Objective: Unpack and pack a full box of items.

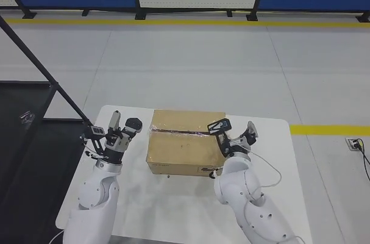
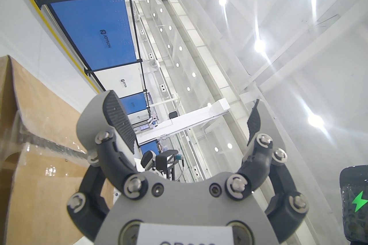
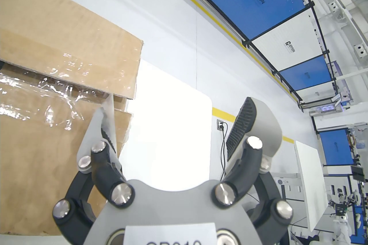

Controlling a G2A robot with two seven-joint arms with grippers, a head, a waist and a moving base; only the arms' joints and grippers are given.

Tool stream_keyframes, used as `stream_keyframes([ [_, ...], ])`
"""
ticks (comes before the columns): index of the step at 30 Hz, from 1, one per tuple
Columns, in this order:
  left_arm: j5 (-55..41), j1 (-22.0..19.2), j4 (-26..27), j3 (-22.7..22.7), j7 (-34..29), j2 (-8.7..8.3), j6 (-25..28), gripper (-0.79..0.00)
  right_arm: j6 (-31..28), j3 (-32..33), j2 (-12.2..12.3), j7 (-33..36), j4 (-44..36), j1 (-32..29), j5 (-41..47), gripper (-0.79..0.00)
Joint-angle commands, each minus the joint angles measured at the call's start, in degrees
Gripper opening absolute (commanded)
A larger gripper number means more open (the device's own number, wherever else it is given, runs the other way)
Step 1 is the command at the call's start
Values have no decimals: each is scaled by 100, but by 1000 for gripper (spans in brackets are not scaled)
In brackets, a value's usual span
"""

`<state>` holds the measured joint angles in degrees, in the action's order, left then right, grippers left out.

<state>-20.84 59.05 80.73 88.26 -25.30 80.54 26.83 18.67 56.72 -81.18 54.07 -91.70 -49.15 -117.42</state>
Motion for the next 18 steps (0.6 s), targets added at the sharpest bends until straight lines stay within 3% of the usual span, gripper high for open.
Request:
stream_keyframes([
  [1, 12, -2, -2, -23, -8, -6, -10, 0, 6, 90, -24, 75, 15, 1, 65, 0],
  [12, 109, -44, -85, -191, -106, -35, -142, 0, 474, 684, -169, 46, 37, 10, 955, 0],
  [15, 161, -103, -145, -231, -155, -45, -161, 0, 468, 935, -198, -307, -230, -101, 1736, 0],
  [18, 147, -193, -197, -243, -167, -54, -182, 0, 79, 1329, -203, -968, -741, -376, 3035, 0],
])
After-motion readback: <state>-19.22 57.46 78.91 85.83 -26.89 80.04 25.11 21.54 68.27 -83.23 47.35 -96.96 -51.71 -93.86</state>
